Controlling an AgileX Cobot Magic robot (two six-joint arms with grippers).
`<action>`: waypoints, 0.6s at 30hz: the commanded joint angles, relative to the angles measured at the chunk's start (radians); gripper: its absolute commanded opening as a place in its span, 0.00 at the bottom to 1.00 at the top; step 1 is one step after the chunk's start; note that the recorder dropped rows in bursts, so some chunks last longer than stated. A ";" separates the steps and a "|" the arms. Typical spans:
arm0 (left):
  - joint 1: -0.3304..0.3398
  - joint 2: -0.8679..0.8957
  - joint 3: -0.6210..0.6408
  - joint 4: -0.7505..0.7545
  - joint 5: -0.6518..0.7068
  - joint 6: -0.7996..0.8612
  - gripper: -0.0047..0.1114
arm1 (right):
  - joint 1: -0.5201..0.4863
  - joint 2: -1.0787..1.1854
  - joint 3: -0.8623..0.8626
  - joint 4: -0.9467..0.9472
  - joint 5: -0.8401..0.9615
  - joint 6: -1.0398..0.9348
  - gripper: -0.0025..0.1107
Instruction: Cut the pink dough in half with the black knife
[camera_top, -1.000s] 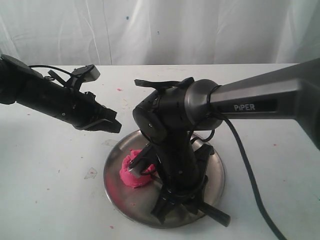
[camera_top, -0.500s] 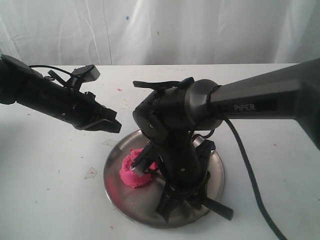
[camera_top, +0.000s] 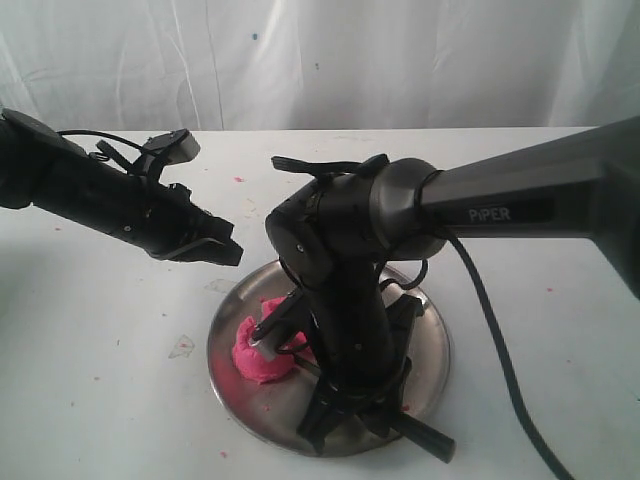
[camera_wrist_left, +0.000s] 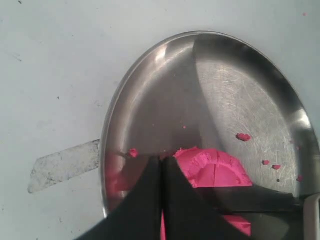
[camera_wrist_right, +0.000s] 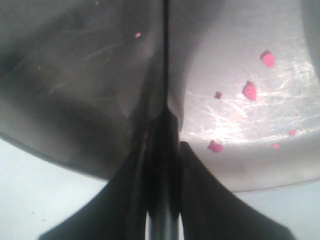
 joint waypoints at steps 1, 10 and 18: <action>0.003 -0.003 0.001 -0.011 0.014 -0.005 0.04 | 0.001 0.001 -0.002 0.007 0.010 -0.020 0.02; 0.003 -0.003 0.001 -0.011 0.014 -0.007 0.04 | 0.001 0.001 -0.002 -0.065 0.010 0.007 0.02; 0.003 -0.003 0.001 -0.011 0.014 -0.007 0.04 | 0.001 0.001 -0.002 -0.161 0.010 0.066 0.02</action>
